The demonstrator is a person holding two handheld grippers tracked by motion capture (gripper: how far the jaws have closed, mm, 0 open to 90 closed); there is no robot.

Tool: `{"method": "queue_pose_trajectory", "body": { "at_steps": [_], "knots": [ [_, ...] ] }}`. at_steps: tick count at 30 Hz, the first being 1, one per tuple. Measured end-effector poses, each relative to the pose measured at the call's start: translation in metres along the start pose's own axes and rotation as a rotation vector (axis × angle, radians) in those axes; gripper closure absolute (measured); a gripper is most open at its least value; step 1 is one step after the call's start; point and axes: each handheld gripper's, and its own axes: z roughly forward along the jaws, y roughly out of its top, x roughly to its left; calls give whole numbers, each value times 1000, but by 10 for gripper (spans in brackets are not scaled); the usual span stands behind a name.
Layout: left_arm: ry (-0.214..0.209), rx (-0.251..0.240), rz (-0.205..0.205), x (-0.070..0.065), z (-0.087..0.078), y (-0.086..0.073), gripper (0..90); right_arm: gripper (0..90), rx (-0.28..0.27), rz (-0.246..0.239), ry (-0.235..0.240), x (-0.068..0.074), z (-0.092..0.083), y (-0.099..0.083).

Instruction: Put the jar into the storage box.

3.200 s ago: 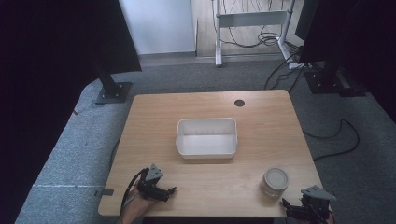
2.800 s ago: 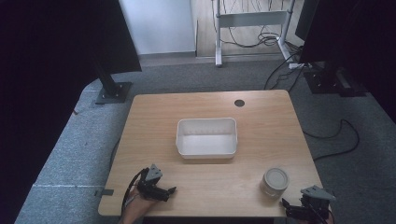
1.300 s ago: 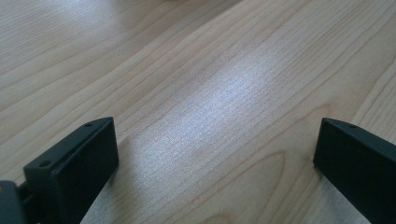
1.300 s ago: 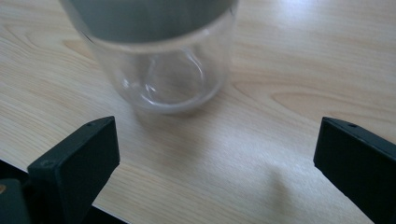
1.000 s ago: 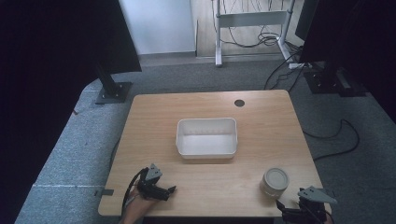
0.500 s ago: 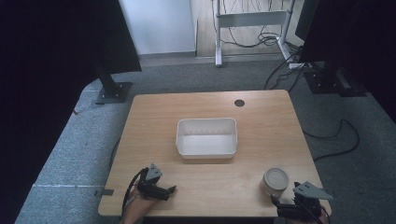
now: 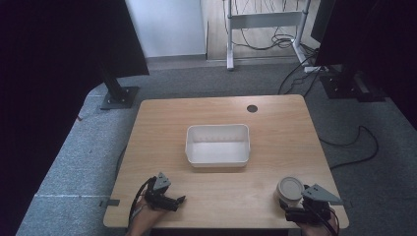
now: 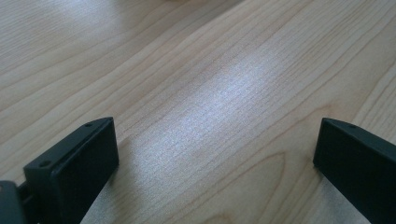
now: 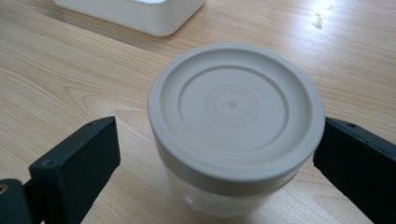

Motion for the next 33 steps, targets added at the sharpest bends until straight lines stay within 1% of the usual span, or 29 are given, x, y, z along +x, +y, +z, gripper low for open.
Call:
{"method": "queue_pose_trajectory", "body": {
  "at_steps": [9, 16, 20, 23, 24, 26, 31, 33],
  "knots": [
    [0, 0, 0, 0, 0, 0, 0, 10, 17, 16, -18, -1, 13, -1],
    [0, -1, 0, 0, 0, 0, 0, 20, 34, 19, -31, -1, 24, -2],
    [0, 0, 0, 0, 0, 0, 0, 43, 40, 17, -37, -1, 28, -2],
    [0, 0, 0, 0, 0, 0, 0, 79, 52, 15, -49, -2, 31, -3],
    [0, 0, 0, 0, 0, 0, 0, 81, 53, 13, -53, -2, 32, -4],
    [1, 1, 0, 0, 0, 0, 0, 84, 44, 30, -52, -2, 32, -5],
    [0, 1, 0, 0, 0, 0, 0, 90, 48, 44, -83, 2, 31, -4],
    [0, 1, 0, 0, 0, 0, 0, 90, 48, 48, -89, 3, 31, -4]
  ]
}}
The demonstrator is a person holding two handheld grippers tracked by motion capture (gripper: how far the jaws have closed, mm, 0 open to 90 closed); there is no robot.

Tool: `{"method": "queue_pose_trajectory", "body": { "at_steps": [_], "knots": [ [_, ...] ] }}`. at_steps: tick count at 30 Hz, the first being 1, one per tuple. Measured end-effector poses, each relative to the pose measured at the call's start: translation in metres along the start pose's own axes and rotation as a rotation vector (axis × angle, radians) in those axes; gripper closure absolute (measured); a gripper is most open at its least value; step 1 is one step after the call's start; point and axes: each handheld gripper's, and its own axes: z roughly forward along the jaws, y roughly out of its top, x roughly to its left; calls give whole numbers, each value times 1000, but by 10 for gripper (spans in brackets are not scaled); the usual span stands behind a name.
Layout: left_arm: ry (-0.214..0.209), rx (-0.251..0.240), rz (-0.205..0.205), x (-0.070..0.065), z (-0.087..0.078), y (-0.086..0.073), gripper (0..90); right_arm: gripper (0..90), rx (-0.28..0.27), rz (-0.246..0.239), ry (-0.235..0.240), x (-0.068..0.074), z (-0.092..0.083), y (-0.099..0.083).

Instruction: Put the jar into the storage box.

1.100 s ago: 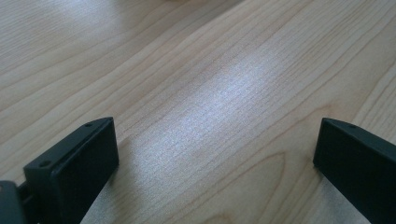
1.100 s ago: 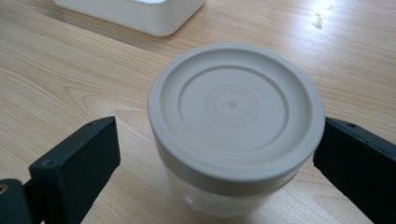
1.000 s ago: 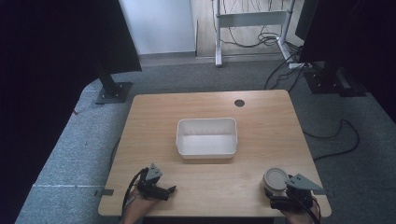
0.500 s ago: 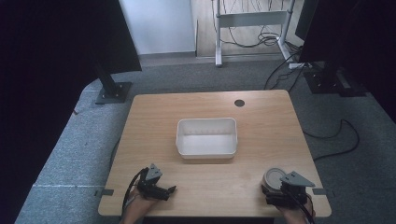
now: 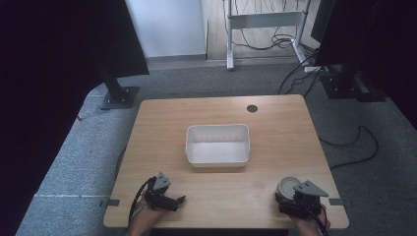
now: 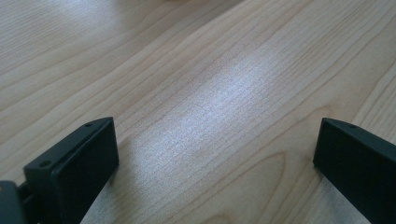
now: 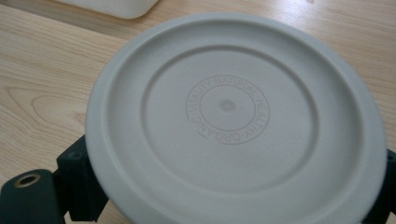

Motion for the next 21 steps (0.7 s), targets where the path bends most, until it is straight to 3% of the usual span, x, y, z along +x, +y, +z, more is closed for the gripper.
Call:
{"method": "queue_pose_trajectory", "body": {
  "at_steps": [21],
  "knots": [
    [0, 0, 0, 0, 0, 0, 0, 90, -20, -5, 28, 8, -3, 12]
  ]
}}
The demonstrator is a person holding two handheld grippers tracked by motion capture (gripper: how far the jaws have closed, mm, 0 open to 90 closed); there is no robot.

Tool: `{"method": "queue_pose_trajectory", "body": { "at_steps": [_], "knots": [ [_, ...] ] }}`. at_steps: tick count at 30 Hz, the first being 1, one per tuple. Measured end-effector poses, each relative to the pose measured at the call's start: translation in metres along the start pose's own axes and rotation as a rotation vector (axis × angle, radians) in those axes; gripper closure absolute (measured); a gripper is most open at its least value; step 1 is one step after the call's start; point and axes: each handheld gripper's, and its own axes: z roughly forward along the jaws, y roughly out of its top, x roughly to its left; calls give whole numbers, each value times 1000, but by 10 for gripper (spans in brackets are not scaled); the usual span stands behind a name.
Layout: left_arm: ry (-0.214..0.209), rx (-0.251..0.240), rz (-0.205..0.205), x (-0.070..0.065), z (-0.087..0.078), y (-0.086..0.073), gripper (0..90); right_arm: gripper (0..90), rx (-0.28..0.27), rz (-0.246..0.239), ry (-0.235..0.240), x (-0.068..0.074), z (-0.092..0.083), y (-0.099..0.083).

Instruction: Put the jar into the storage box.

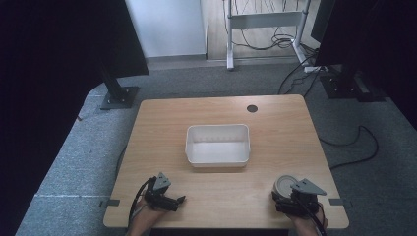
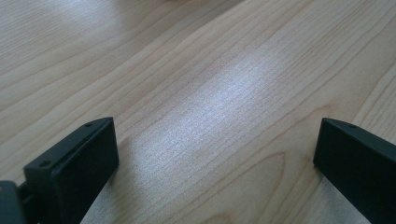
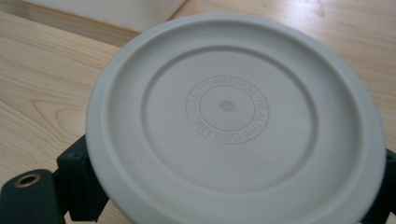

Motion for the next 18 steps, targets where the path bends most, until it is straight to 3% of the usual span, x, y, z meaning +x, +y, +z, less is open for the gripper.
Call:
{"method": "queue_pose_trajectory", "body": {
  "at_steps": [18],
  "knots": [
    [0, 0, 0, 0, 0, 0, 0, 90, -9, -21, 41, 12, 9, 16]
  ]
}}
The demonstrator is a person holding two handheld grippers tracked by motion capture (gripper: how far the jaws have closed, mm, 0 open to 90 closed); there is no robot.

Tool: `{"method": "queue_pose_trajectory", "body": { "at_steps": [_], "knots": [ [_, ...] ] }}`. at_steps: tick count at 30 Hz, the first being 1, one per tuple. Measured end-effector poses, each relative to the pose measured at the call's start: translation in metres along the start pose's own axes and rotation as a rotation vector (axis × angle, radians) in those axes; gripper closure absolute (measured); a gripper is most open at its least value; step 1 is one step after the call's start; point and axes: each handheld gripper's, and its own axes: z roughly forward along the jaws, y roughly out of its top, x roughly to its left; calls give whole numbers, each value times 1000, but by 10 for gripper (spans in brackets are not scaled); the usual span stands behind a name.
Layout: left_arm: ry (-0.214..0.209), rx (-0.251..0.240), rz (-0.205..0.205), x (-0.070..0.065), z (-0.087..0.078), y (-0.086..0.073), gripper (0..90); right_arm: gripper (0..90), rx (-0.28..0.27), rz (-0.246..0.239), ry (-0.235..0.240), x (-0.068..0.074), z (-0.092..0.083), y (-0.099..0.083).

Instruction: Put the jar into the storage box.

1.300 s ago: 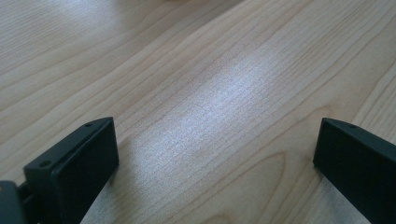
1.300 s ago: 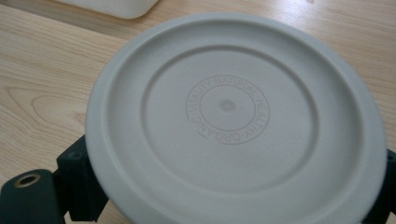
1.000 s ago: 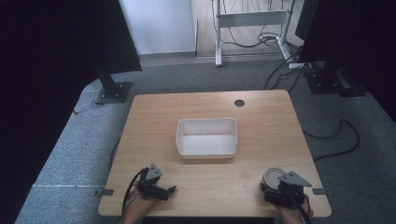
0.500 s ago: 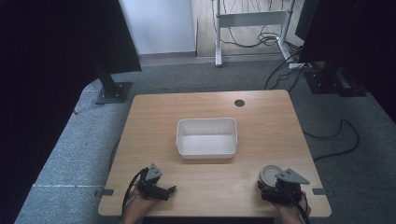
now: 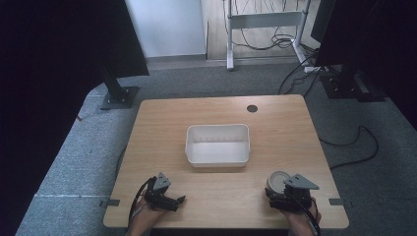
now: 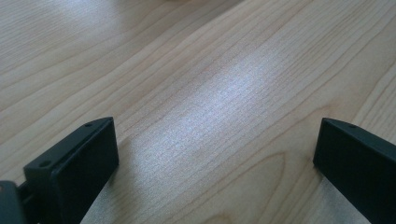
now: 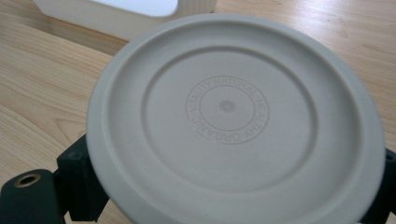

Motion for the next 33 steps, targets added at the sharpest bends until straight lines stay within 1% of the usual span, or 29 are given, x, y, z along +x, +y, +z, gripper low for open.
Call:
{"method": "queue_pose_trajectory", "body": {
  "at_steps": [8, 24, 33],
  "knots": [
    [0, 0, 0, 0, 0, 0, 0, 90, -10, -9, 8, 4, 3, 7],
    [0, 0, 1, 0, 0, 0, 0, 90, -16, -48, 32, 19, 14, 23],
    [0, 0, 0, 0, 0, 0, 0, 90, -29, -65, 46, 28, 18, 32]
  ]
}}
